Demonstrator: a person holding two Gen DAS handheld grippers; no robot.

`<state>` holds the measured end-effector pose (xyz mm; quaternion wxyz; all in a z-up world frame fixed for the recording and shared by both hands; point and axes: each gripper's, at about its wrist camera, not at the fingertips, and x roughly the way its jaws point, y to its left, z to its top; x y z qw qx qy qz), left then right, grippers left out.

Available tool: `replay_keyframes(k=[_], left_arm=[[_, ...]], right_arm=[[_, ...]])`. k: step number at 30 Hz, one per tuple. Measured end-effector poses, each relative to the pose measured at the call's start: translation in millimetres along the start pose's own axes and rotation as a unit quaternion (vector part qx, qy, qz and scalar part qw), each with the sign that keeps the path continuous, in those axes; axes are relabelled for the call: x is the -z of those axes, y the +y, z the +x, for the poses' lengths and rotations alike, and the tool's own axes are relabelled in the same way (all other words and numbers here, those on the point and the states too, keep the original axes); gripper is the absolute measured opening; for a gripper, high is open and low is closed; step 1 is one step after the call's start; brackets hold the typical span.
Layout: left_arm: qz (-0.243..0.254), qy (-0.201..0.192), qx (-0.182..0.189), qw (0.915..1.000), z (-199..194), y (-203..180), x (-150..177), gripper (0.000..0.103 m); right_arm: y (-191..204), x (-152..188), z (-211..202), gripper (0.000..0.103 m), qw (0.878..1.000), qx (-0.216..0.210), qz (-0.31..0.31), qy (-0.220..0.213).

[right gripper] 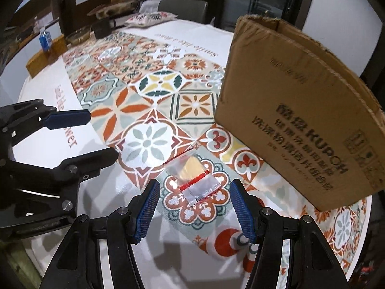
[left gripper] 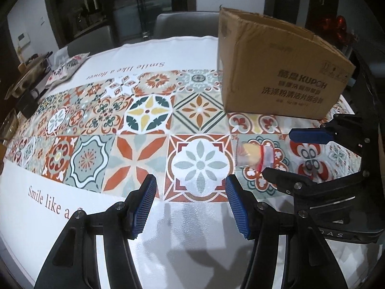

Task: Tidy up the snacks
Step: 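Move the right tool to the clear bag with yellow cake, then close the right tool on the clear bag with yellow cake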

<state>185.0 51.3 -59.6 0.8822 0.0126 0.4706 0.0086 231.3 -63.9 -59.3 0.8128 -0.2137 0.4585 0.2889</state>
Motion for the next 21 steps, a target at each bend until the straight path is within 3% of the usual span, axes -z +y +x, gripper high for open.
replay_keyframes(k=[13,21], left_arm=[[-0.032,0.030,-0.009,0.9990,28,3,4,0.058],[-0.043,0.037,-0.013,0.9983,36,7,1,0.058]], right_arm=[[-1,-14,32,0.061,0.998,-0.006,-0.056,0.029],[-6,-16,49,0.061,0.998,-0.025,-0.044,0.043]])
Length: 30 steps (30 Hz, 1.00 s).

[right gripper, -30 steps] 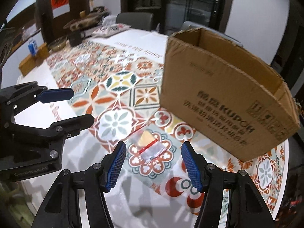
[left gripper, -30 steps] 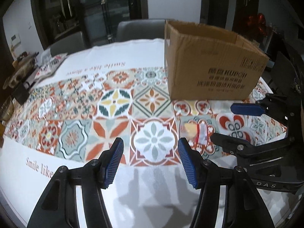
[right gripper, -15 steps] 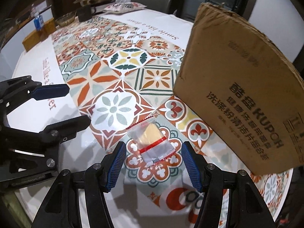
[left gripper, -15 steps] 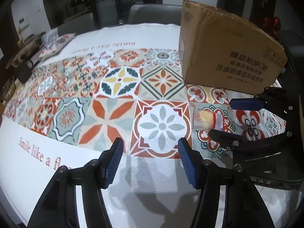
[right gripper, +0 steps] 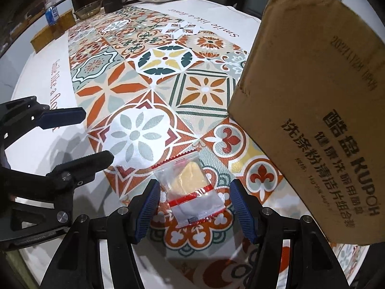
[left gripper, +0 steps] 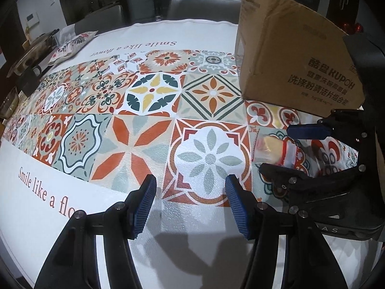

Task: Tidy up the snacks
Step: 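Close the right tool on the clear bag with yellow cake, then carry the cake bag over the box and open the right tool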

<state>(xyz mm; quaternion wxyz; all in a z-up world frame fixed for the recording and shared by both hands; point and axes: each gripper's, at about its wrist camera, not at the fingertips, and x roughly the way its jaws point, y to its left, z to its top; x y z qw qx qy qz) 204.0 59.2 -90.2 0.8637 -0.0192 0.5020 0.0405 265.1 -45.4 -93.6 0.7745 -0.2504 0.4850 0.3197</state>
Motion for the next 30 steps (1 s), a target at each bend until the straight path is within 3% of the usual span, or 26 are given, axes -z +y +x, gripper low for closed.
replay_keyframes(k=[4,8,10,30], left_arm=[[-0.004,0.002,-0.002,1.0000,2,2,-2,0.058],[-0.004,0.007,0.003,1.0000,5,1,-2,0.058],[-0.004,0.007,0.002,1.0000,5,1,-1,0.058],[0.018,-0.037,0.001,0.9992,-28,-7,-3,0.058]], right_arm=[[-4,0,2,0.061,1.000,-0.009,0.018,-0.004],[-5,0,1,0.044,0.999,-0.023,0.035,-0.009],[-4,1,1,0.042,0.999,-0.024,0.037,-0.011],[-4,32,-43,0.040,0.990,0.003,0.127,-0.067]])
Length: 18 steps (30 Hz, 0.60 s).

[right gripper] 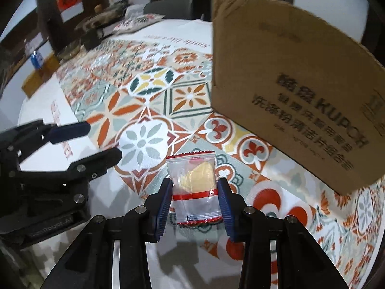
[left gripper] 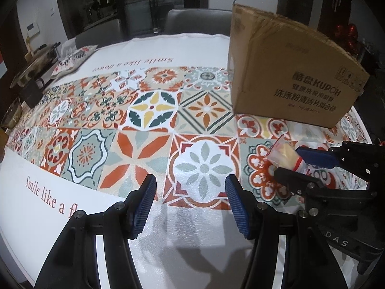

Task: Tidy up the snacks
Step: 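Carry the cake bag over the box and open the right tool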

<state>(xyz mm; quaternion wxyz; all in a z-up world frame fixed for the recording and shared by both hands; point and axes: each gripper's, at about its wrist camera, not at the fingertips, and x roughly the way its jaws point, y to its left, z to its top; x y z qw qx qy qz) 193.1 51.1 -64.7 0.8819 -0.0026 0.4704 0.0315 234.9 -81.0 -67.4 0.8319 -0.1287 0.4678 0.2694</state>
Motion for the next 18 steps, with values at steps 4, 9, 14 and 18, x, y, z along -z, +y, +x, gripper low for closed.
replay_keyframes(k=[4,9,14,18], left_arm=[[0.008,-0.017,0.005,0.9998,-12,-5,-5,0.058],[0.016,-0.034,0.026,0.9990,-28,-12,-11,0.059],[0.036,-0.064,0.031,0.9968,-50,-23,-20,0.059],[0.045,-0.085,0.038,0.9946,-64,-29,-28,0.062]], right_arm=[[-3,1,-20,0.040,0.999,0.014,0.019,-0.029],[-7,1,-46,0.040,0.997,0.030,0.042,-0.066],[-12,2,-70,0.040,0.993,0.040,0.059,-0.099],[-17,3,-90,0.040,0.988,0.046,0.074,-0.124]])
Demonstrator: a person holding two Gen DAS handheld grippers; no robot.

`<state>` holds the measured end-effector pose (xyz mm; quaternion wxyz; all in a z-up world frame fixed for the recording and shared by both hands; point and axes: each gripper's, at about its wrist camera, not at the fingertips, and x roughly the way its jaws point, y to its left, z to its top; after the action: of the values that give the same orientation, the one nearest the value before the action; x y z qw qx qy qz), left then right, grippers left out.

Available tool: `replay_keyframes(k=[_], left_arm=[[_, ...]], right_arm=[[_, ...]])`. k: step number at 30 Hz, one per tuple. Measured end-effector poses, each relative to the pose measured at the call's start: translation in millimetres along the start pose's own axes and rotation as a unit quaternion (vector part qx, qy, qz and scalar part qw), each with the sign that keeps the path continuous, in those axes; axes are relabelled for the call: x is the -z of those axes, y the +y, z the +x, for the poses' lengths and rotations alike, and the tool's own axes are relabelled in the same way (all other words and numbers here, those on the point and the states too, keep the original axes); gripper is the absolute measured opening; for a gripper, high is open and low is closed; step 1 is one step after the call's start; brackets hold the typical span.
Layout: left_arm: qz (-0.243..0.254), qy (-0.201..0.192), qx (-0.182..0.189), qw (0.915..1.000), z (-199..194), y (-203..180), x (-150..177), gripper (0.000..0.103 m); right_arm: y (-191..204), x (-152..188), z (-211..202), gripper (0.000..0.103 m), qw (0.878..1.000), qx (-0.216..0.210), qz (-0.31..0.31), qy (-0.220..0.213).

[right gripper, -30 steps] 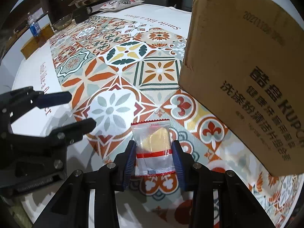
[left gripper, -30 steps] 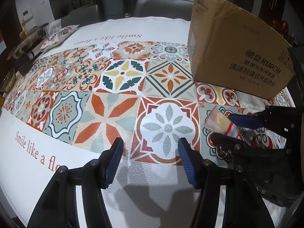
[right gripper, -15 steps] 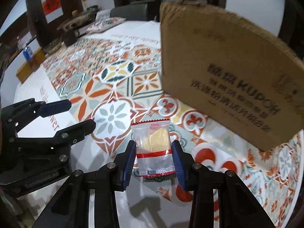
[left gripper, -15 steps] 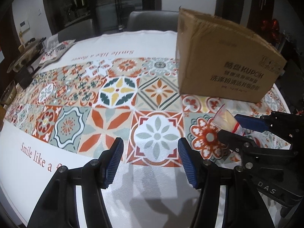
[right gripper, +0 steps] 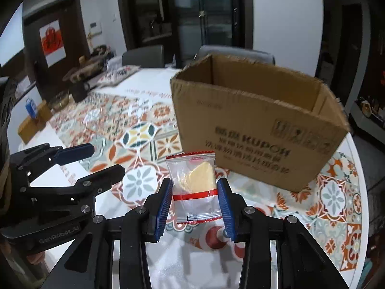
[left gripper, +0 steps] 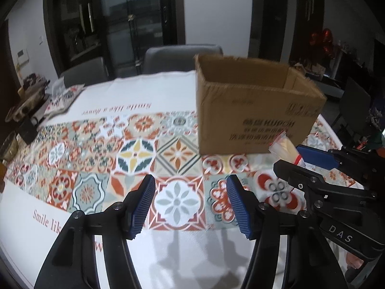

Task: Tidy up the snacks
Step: 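Carry the cake bag over the box and open the right tool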

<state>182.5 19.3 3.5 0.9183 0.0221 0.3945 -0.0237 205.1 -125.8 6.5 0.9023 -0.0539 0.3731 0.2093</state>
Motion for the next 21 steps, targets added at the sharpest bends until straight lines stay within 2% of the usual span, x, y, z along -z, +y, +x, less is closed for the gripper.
replay_keyframes(k=[8,14,21], left_arm=[[0.025,-0.043,0.002,0.9988,-20,-15,-28,0.066],[0.047,-0.063,0.011,0.9969,-30,-26,-51,0.067],[0.072,-0.085,0.012,0.9937,-39,-36,-75,0.073]], right_arm=[[-13,-11,-29,0.040,0.999,0.018,0.018,-0.035],[-25,-25,-46,0.040,0.998,0.033,0.031,-0.055],[-36,-43,-61,0.040,0.996,0.050,0.029,-0.068]])
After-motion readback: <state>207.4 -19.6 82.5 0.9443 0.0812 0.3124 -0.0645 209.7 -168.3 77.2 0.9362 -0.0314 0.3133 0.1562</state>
